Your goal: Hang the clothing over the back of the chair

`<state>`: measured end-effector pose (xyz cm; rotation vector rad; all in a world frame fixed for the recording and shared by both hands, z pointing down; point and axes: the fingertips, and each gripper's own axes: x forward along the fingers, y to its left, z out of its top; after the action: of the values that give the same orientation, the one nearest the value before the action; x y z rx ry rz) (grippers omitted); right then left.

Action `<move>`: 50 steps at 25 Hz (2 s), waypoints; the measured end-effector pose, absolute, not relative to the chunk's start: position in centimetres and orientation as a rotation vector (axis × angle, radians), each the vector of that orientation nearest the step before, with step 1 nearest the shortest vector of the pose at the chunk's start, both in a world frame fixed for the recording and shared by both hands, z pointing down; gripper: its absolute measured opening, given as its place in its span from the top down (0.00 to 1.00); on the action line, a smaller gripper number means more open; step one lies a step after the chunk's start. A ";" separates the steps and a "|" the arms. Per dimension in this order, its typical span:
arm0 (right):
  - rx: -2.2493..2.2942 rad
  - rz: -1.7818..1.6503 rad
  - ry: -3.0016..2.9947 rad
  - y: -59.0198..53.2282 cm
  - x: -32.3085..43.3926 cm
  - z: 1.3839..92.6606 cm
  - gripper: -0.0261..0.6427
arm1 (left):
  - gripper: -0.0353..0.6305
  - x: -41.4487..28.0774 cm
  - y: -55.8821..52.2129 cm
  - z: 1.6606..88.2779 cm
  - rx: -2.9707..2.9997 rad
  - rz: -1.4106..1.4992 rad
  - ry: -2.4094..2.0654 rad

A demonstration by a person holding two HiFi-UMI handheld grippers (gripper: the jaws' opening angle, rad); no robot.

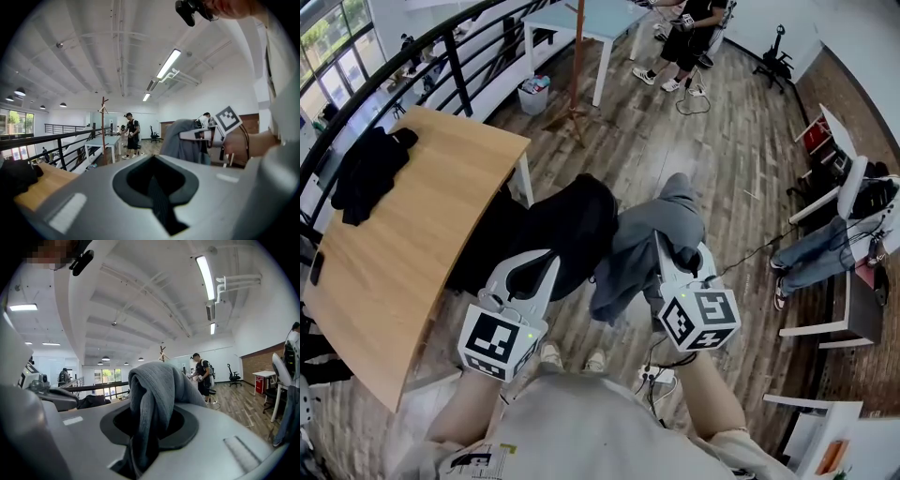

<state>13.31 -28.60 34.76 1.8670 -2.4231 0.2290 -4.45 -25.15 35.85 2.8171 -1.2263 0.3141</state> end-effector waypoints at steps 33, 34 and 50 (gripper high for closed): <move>1.106 0.072 -2.771 -34.0 -15.0 28.6 0.83 | 0.94 -21.6 -25.5 33.7 2.550 0.193 -1.698; 1.087 0.075 -2.764 -34.1 -15.7 29.3 0.83 | 0.94 -22.0 -25.7 33.9 2.542 0.195 -1.705; 0.759 0.148 -2.555 -34.9 -22.1 41.2 0.82 | 0.94 -26.1 -28.5 39.1 2.435 0.237 -1.690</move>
<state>-22.12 -34.93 41.23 0.7586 -2.5545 0.1484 -26.08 -28.53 39.05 2.4349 -1.6896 0.2367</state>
